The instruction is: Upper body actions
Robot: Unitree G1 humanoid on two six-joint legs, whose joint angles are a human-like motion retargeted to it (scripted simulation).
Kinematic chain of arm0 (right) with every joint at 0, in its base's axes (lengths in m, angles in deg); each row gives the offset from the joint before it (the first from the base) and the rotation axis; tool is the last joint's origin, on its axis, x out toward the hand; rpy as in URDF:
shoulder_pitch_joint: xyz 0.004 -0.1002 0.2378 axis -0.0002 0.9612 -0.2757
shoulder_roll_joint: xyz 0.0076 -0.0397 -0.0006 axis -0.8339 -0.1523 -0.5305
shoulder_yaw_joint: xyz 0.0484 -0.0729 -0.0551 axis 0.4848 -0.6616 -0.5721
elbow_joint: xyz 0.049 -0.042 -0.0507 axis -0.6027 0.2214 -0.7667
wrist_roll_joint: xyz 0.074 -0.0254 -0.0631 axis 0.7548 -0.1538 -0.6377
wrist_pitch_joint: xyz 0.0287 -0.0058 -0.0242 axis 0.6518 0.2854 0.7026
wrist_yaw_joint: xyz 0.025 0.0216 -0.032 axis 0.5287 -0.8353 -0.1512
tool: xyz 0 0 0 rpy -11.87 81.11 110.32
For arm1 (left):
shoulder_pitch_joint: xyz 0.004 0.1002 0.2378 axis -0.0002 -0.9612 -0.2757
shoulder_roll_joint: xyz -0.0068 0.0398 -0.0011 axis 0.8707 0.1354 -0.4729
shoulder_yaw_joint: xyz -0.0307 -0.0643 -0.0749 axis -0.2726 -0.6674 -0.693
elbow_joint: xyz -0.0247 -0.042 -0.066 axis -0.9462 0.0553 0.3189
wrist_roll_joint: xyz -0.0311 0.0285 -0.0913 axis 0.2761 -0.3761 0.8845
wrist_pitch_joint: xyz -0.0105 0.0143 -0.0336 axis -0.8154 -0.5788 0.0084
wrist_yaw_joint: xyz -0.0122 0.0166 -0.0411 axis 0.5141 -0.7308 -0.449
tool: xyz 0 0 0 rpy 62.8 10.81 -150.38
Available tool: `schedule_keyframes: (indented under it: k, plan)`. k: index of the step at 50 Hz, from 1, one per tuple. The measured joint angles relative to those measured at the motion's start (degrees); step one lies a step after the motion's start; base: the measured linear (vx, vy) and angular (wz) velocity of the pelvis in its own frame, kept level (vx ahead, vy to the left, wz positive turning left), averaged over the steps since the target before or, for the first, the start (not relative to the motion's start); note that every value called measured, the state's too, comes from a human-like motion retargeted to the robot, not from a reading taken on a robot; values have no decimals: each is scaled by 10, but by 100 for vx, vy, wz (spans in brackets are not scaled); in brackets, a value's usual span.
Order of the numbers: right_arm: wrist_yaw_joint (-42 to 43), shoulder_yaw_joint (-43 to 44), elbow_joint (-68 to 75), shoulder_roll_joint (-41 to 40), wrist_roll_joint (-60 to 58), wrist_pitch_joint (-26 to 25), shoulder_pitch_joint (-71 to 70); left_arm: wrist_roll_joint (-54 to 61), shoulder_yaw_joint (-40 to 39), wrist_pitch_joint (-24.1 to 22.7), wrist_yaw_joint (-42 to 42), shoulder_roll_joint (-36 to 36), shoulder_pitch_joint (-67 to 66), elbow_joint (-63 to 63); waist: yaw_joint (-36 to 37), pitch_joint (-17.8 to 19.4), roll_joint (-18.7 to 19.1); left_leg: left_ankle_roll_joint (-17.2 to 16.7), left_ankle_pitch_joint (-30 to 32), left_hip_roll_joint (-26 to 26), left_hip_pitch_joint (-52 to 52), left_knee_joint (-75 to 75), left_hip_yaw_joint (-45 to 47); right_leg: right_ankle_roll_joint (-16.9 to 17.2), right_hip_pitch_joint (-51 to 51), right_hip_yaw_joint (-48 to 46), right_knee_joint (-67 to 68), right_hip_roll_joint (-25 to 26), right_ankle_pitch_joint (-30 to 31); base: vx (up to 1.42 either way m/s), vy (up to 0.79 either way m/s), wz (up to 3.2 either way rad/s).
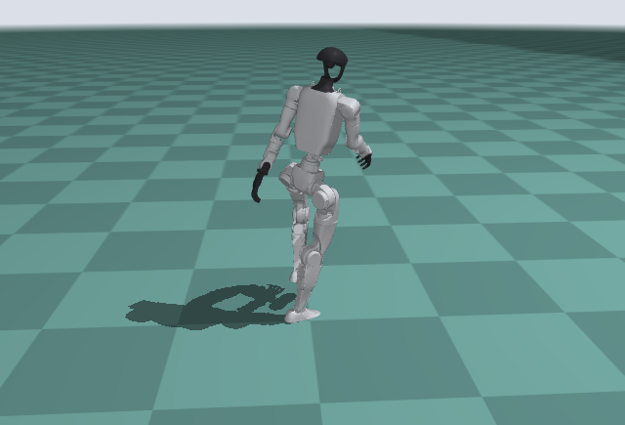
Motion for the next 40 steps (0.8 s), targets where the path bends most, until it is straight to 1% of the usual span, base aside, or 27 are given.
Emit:
schedule_keyframes:
  k: [1, 2, 3, 4, 5, 6, 7, 8, 9, 10, 11, 12, 13, 15, 17, 20, 25, 27, 30, 32, 33, 35, 36, 37, 38, 39, 40]
  plan:
    - [-3, 13, 24, -2, -20, -6, 50, 6, 27, -19, -17, -10, 19, 0, -15, -9, 3, -13, 32, -53, 75, -115, -29, 7, 15, -21, 9, -2, -12, 41, 21, 85]
    - [-2, 25, 49, -4, -38, -12, 102, 14, 55, -35, -36, -18, 39, 0, -36, -19, 9, -27, 33, -103, 150, -230, -66, 13, 28, -47, 20, 1, -23, 52, 20, 152]
    - [6, 37, 76, -5, -52, -18, 157, 24, 84, -46, -55, -26, 60, 0, -66, -31, 20, -43, -27, -147, 226, -347, -121, 16, 37, -85, 39, 13, -36, 52, 14, 129]
    - [24, 52, 110, -4, -66, -28, 209, 33, 109, -51, -66, -38, 82, -7, -78, -37, 27, -32, -61, -161, 293, -446, -115, 15, 37, -118, 81, 15, -15, 50, 7, 62]
    - [46, 68, 149, -1, -82, -39, 258, 42, 132, -53, -72, -54, 104, -17, -81, -39, 32, -8, -82, -160, 356, -537, -80, 12, 32, -149, 135, 10, 22, 27, 17, 64]
    - [74, 98, 198, 10, -94, -64, 282, 56, 162, -43, -61, -72, 154, -26, -118, -40, 45, -4, -55, -149, 362, -574, -98, -7, -47, -161, 280, -27, 112, -2, 30, 126]
    - [106, 124, 246, 21, -97, -92, 300, 64, 186, -35, -52, -87, 210, -39, -157, -31, 55, -4, -35, -138, 360, -595, -121, -26, -132, -149, 427, -54, 168, -45, 46, 216]
    - [146, 144, 291, 34, -79, -123, 304, 60, 198, -33, -48, -95, 275, -58, -198, -4, 61, -11, -26, -126, 342, -582, -156, -46, -227, -92, 575, -63, 154, -67, 48, 130]
    - [184, 168, 338, 50, -49, -142, 305, 52, 217, -37, -51, -98, 344, -82, -207, 28, 59, -7, -20, -127, 336, -579, -153, -61, -300, -61, 690, -92, 131, -79, 51, 5]
    - [220, 194, 386, 67, -14, -155, 305, 40, 239, -43, -58, -96, 414, -109, -201, 61, 52, 2, -15, -135, 336, -580, -132, -73, -362, -42, 790, -130, 103, -69, 55, 42]
    - [230, 211, 422, 87, 23, -168, 308, 7, 247, -43, -75, -92, 477, -147, -248, 101, 61, 7, -15, -133, 339, -574, -168, -89, -403, -60, 862, -181, 87, -58, 56, 144]
    - [240, 227, 453, 105, 56, -180, 315, -30, 247, -41, -91, -87, 534, -184, -291, 140, 70, 11, -14, -127, 342, -567, -199, -100, -441, -73, 921, -220, 73, -40, 53, 252]
    - [250, 240, 474, 117, 80, -191, 328, -74, 235, -40, -104, -83, 583, -220, -323, 174, 77, 11, -14, -114, 343, -559, -220, -101, -476, -75, 956, -237, 62, -22, 42, 178]
    - [263, 255, 494, 139, 113, -211, 370, -138, 219, -52, -111, -68, 645, -285, -361, 207, 88, 17, -14, -102, 344, -552, -239, -101, -554, -75, 974, -227, 53, 4, 18, 75]
    - [260, 267, 494, 151, 123, -232, 441, -173, 205, -69, -140, -77, 669, -318, -363, 193, 108, 18, -20, -82, 334, -545, -236, -101, -605, -91, 944, -205, 55, 37, -15, -12]
    - [275, 303, 494, 155, 132, -224, 545, -168, 209, -101, -176, -119, 653, -332, -331, 122, 122, 21, -26, -92, 324, -548, -224, -101, -610, -110, 913, -232, 35, 45, -21, -36]
    - [296, 316, 494, 131, 166, -195, 565, -137, 230, -103, -159, -156, 589, -292, -258, 59, 102, 13, -34, -117, 335, -568, -193, -77, -412, -142, 786, -204, 76, 10, -20, -62]
    - [265, 290, 494, 119, 158, -192, 526, -118, 246, -113, -117, -126, 512, -240, -214, 51, 67, 4, -48, -130, 378, -580, -148, -51, -305, -105, 658, -130, 106, 18, -17, -159]
    - [205, 244, 486, 102, 128, -195, 465, -116, 233, -89, -89, -102, 386, -140, -181, -15, 63, -13, -63, -137, 379, -589, -110, -17, -181, -34, 402, -1, 143, 37, -23, -118]
    - [163, 202, 457, 85, 123, -185, 425, -123, 207, -35, -45, -93, 287, -67, -164, -44, 55, -22, -74, -148, 383, -576, -93, 10, -70, -32, 205, 34, 86, 49, -24, -70]
    - [147, 177, 441, 76, 123, -179, 403, -125, 198, -10, -14, -81, 234, -30, -160, -54, 49, -29, -79, -153, 385, -557, -89, 11, -15, -81, 121, 32, 18, 47, -16, -57]
    - [124, 128, 412, 50, 127, -180, 339, -122, 173, 46, 20, -55, 118, 0, -141, -64, 32, -48, -21, -151, 374, -488, -52, 7, 24, -87, 23, 23, 1, 30, -11, -121]
    - [100, 108, 391, 32, 141, -191, 285, -124, 140, 67, 22, -42, 77, 0, -109, -50, 15, -51, 53, -120, 323, -374, -11, 17, 20, -19, 13, 5, 12, -13, -12, -217]
    - [75, 94, 363, 15, 156, -196, 231, -125, 109, 82, 23, -29, 43, 0, -77, -32, 8, -38, 117, -72, 257, -245, 14, 23, 15, 29, 3, -3, 22, -53, -19, -219]
    - [50, 95, 322, -2, 171, -191, 177, -124, 85, 83, 25, -14, 21, 0, -47, -6, 20, 5, 162, 8, 158, -86, 8, 21, 7, 38, -6, 11, 33, -66, -23, -140]
    - [25, 87, 286, -12, 192, -181, 120, -117, 65, 79, 28, -3, 0, 0, -26, 21, 22, 19, 153, 21, 68, 32, -32, 17, 3, 41, -13, 16, 45, -72, -23, -70]
    - [0, 75, 252, -18, 214, -170, 61, -106, 48, 74, 32, 7, -21, 0, -11, 50, 19, 18, 117, 2, -17, 130, -88, 12, 1, 39, -18, 17, 57, -49, -24, -53]
